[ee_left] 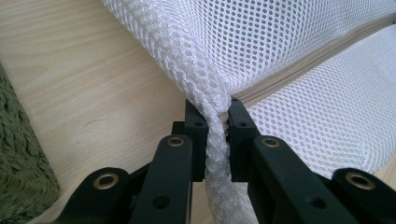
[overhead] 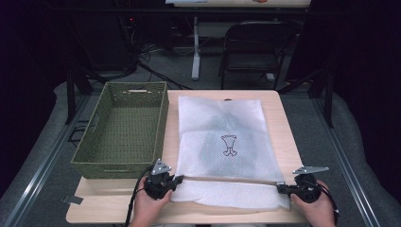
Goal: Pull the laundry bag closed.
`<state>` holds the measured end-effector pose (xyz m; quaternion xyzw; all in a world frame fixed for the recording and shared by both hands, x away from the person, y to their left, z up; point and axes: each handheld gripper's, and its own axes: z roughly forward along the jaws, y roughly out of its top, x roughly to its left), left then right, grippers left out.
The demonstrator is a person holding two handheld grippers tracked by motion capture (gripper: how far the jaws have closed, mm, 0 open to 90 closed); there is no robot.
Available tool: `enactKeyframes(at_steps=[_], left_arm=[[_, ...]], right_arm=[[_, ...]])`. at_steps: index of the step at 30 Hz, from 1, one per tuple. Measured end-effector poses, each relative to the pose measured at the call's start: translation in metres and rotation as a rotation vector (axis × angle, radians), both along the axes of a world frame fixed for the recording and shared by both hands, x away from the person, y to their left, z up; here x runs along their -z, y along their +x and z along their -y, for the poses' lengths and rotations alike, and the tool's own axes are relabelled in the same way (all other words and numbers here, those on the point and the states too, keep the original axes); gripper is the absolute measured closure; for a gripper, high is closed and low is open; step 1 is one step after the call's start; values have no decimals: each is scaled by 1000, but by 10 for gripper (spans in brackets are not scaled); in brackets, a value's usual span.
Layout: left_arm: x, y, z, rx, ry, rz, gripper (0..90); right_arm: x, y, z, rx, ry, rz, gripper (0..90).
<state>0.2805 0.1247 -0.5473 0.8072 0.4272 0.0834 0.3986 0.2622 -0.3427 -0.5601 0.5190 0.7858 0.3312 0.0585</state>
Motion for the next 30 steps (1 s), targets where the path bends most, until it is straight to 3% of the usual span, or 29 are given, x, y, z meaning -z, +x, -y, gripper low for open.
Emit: enactKeyframes(at_steps=[14, 25, 30], left_arm=[[-1, 0, -2, -15, -12, -9, 777], [-5, -3, -14, -50, -14, 9, 612], [-7, -2, -17, -60, -20, 15, 567]], right_arm=[[-5, -2, -1, 7, 11, 21, 859], [-18, -5, -9, -3, 27, 79, 660], [-19, -5, -14, -14, 18, 94, 612]])
